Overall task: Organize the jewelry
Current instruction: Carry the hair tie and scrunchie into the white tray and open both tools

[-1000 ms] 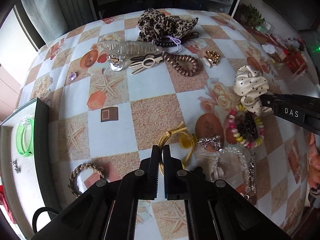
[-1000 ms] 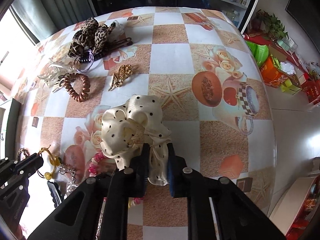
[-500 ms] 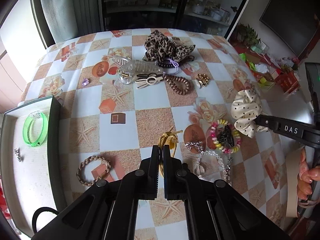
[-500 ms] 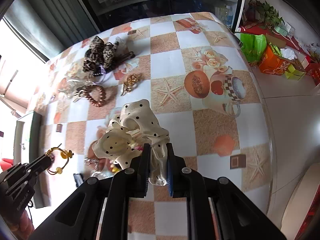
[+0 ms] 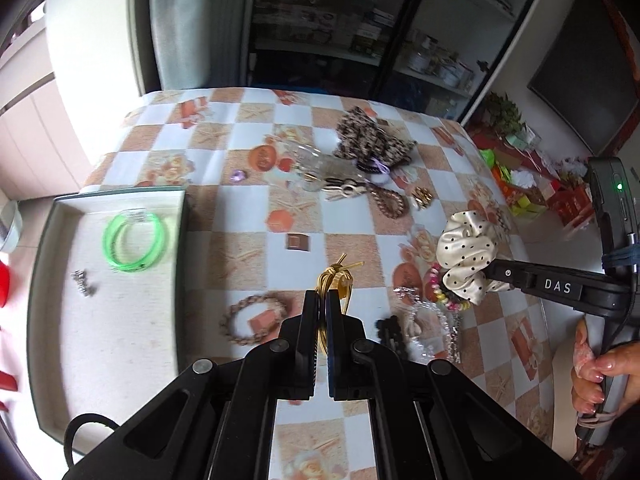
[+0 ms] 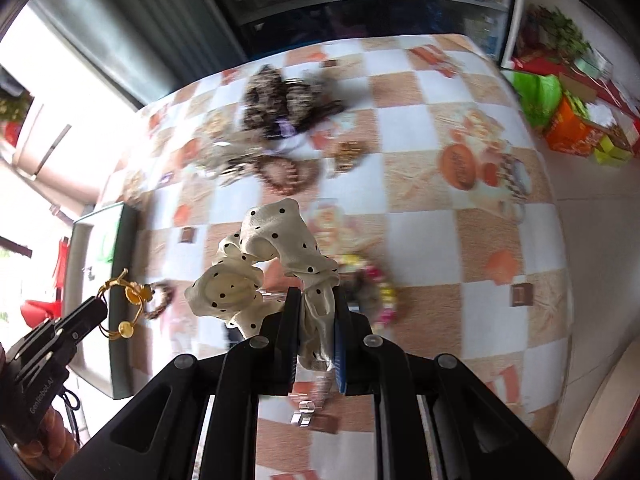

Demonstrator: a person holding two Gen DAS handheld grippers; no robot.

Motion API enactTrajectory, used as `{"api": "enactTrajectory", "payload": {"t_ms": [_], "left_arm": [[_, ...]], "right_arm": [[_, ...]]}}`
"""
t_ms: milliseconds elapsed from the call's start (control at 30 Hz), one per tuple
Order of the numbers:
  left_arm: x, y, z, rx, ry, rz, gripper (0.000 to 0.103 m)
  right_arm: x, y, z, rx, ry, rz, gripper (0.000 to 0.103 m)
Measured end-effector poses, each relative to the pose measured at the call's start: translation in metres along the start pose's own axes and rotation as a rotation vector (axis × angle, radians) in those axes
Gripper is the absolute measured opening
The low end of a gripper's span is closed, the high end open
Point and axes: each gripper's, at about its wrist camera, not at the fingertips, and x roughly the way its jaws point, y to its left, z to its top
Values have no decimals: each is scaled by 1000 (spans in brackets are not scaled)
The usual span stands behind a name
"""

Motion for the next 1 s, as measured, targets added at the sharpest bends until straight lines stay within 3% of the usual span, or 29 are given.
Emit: {"api": "enactTrajectory", "payload": {"t_ms": [300,633,1000], "left_arm": [[-29,82,-10,-118,-40,88,7],[-29,175,-26,-290,-48,140,7],[1,244,-49,-426,2,193,7]], "right_arm": [[22,112,16,-169,22,104,16],[67,255,36,-340,53,219,16],[131,347,44,-423,100,243,16]]}}
